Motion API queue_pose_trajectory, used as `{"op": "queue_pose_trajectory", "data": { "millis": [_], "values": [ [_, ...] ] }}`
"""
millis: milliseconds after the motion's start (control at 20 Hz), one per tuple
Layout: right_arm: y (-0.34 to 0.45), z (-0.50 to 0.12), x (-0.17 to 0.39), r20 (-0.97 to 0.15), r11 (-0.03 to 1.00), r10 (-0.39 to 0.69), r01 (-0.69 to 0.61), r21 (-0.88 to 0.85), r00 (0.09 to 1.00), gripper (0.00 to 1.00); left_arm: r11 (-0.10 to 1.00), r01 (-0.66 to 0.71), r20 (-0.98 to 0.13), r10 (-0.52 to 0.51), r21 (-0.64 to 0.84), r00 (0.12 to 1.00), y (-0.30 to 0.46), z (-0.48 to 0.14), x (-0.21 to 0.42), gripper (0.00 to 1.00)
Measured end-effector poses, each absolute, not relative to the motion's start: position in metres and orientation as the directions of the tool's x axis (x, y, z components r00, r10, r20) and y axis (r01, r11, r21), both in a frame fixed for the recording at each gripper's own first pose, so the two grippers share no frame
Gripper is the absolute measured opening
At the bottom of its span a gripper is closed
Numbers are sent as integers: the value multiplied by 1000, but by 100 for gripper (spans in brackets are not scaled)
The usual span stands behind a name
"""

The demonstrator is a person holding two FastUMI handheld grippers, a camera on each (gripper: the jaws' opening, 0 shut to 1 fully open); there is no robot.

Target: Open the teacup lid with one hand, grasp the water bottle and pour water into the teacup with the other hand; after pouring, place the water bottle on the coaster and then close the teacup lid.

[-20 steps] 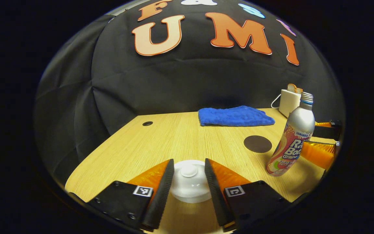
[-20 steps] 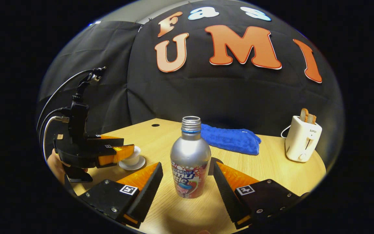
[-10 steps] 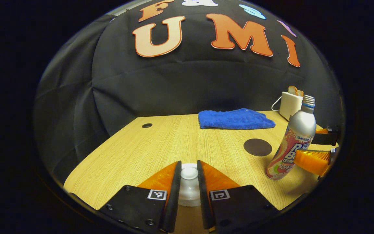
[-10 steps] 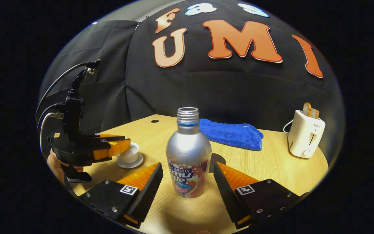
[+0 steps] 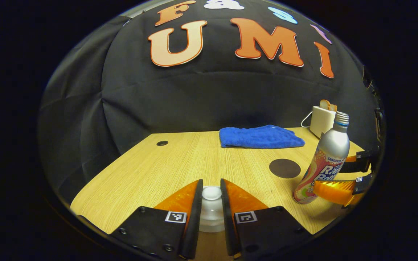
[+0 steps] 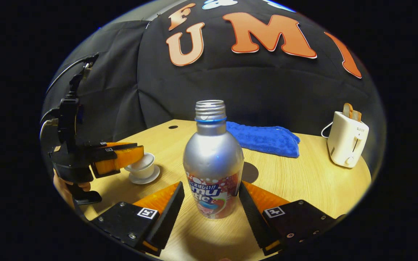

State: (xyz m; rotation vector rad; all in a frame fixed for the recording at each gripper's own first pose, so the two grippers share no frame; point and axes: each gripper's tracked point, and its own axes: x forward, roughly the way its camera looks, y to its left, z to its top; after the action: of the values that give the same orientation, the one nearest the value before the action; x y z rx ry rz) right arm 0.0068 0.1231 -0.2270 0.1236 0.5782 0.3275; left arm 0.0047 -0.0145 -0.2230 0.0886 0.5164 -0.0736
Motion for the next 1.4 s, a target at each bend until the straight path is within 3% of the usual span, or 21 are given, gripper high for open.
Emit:
{"op": "queue_pose_trajectory", "data": {
  "millis": [100, 150, 200, 250, 500, 750, 1200, 1300, 1350, 1400],
  "values": [
    [123, -229, 8, -523, 943, 333, -264, 203, 785, 90, 994, 92, -489, -50, 62, 871, -15, -222, 5, 31],
    [121, -229, 10, -523, 947, 321, -258, 191, 790, 89, 994, 88, -482, -48, 60, 875, -15, -220, 6, 35],
    [120, -231, 10, -523, 947, 320, -258, 190, 790, 90, 995, 86, -476, -48, 58, 878, -15, -220, 6, 31],
    [121, -230, 10, -525, 946, 324, -264, 188, 787, 80, 995, 83, -471, -47, 57, 881, -15, -218, 6, 34],
    [130, -222, 10, -517, 941, 336, -309, 140, 787, 77, 996, 66, -446, -31, 65, 895, -7, -206, 4, 34],
    [130, -210, 21, -502, 939, 289, -345, -19, 815, 77, 996, 41, -420, -3, 82, 907, 10, -196, 2, 38],
    [118, -188, 48, -479, 880, 191, -366, -303, 857, 77, 997, -39, -382, 60, 63, 922, 55, -181, -5, 31],
    [120, -182, 51, -467, 850, 188, -381, -363, 864, 77, 996, -54, -376, 74, 64, 923, 66, -179, -6, 38],
    [122, -180, 54, -459, 833, 185, -387, -397, 869, 77, 996, -60, -373, 81, 67, 924, 71, -177, -7, 35],
    [124, -176, 56, -450, 814, 180, -389, -431, 875, 77, 995, -68, -370, 91, 75, 924, 78, -177, -8, 38]
  ]
}}
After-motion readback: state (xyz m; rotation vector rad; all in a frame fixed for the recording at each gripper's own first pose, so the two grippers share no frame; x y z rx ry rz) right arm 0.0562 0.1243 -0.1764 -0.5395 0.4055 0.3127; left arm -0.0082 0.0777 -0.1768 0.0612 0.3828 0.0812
